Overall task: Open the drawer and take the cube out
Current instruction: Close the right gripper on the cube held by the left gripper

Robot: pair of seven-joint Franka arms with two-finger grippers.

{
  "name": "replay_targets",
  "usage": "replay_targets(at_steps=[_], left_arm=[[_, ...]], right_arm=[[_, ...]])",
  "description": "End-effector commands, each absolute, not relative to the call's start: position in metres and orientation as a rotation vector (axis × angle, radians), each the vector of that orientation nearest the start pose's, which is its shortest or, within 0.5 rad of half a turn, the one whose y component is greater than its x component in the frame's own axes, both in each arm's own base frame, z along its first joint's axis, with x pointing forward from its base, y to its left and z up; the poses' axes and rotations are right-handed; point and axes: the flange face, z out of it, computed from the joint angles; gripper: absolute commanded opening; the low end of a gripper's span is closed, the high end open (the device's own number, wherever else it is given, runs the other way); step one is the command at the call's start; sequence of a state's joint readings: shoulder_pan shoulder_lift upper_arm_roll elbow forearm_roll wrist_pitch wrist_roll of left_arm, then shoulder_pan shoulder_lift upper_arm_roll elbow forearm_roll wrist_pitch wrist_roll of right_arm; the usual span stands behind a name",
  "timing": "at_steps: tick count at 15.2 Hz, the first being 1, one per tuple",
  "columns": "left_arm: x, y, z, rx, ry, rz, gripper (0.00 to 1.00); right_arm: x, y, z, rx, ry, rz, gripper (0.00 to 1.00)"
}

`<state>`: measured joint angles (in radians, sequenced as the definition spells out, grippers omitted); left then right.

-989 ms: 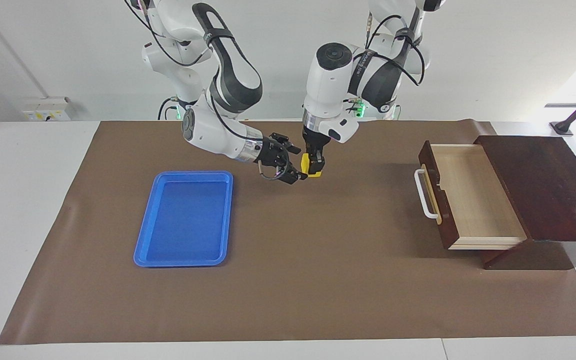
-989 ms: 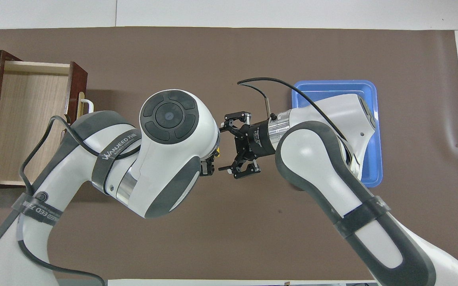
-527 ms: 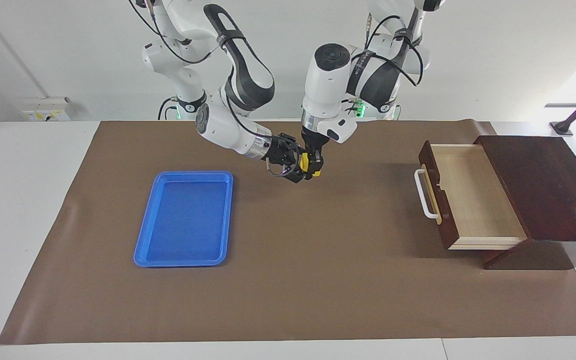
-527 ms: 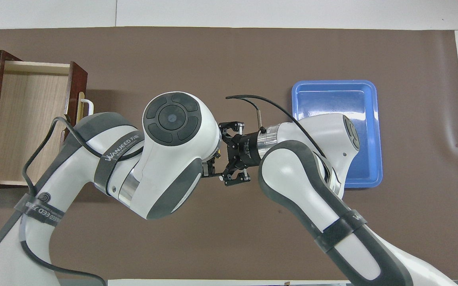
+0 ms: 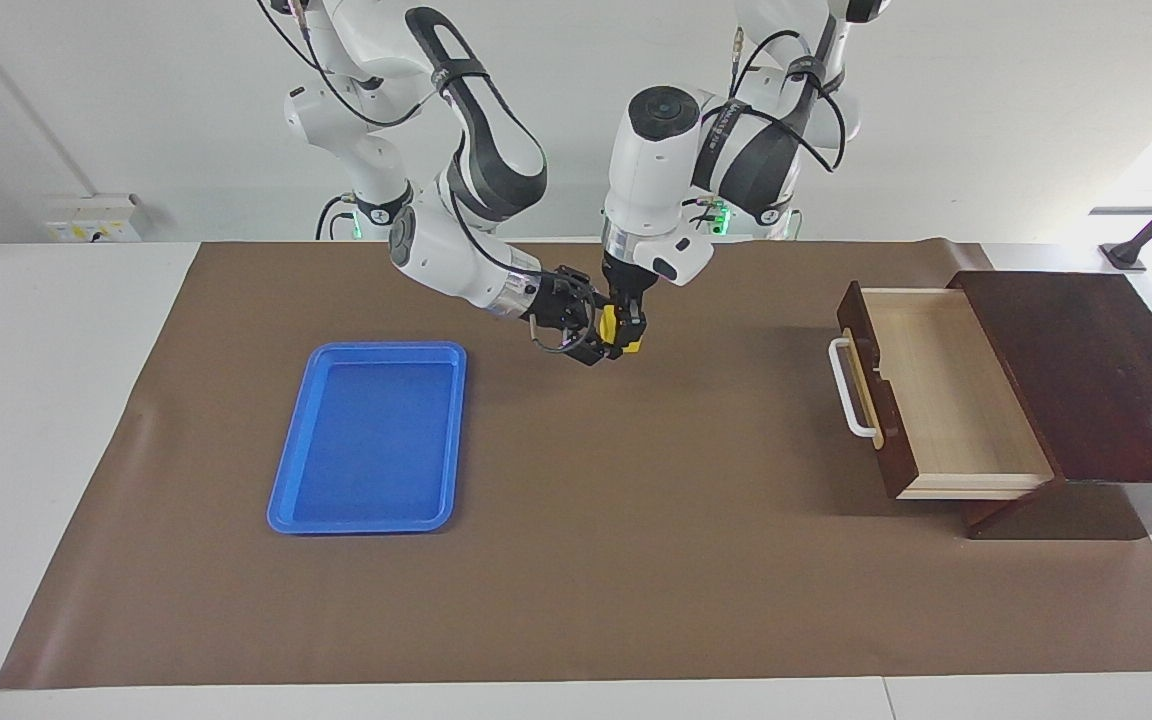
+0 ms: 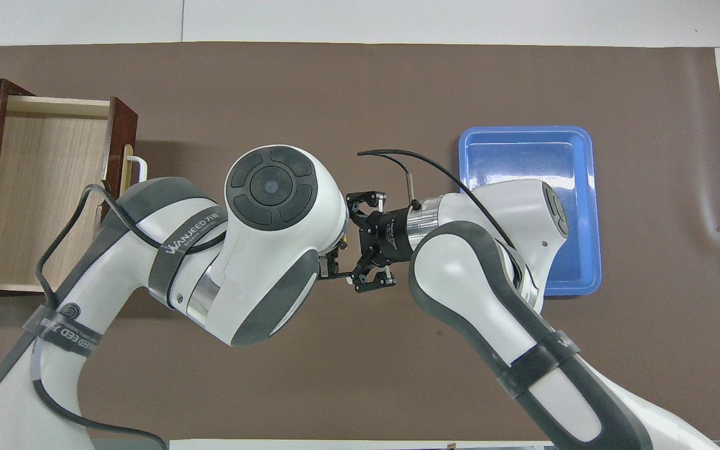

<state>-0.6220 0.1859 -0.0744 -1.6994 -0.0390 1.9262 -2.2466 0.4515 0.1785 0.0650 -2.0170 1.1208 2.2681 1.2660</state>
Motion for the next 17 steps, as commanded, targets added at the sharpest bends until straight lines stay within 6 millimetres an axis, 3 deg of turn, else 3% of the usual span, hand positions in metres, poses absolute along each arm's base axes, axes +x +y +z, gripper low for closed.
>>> replay_targets(at_steps=[1, 13, 15, 16, 17], left_arm=[[0.4746, -0.3949, 0.4892, -2.259, -2.265, 0.043, 0.00], [0.4746, -0.3949, 0.4892, -2.263, -2.262, 0.042, 0.00], [0.4746, -0.3949, 0.4892, -2.263, -2.262, 0.042, 0.00], [0.4746, -0.3949, 0.4892, -2.263, -2.262, 0.042, 0.00], [0.4746, -0.3949, 0.4892, -2.263, -2.262, 0.042, 0.00]], right_arm=[[0.5041, 0.3076, 0.3843, -1.752, 1.633, 0.838, 1.00], [0.5050, 0.3091, 0.3864, -1.717, 1.644, 0.847, 1.00], [0.5056, 0.3097, 0.3869, -1.714, 1.644, 0.849, 0.63], [0.5059, 0.3098, 0.3876, -1.711, 1.647, 0.851, 0.25], [0.5054, 0.3098, 0.3869, -1.712, 1.648, 0.853, 0.00]])
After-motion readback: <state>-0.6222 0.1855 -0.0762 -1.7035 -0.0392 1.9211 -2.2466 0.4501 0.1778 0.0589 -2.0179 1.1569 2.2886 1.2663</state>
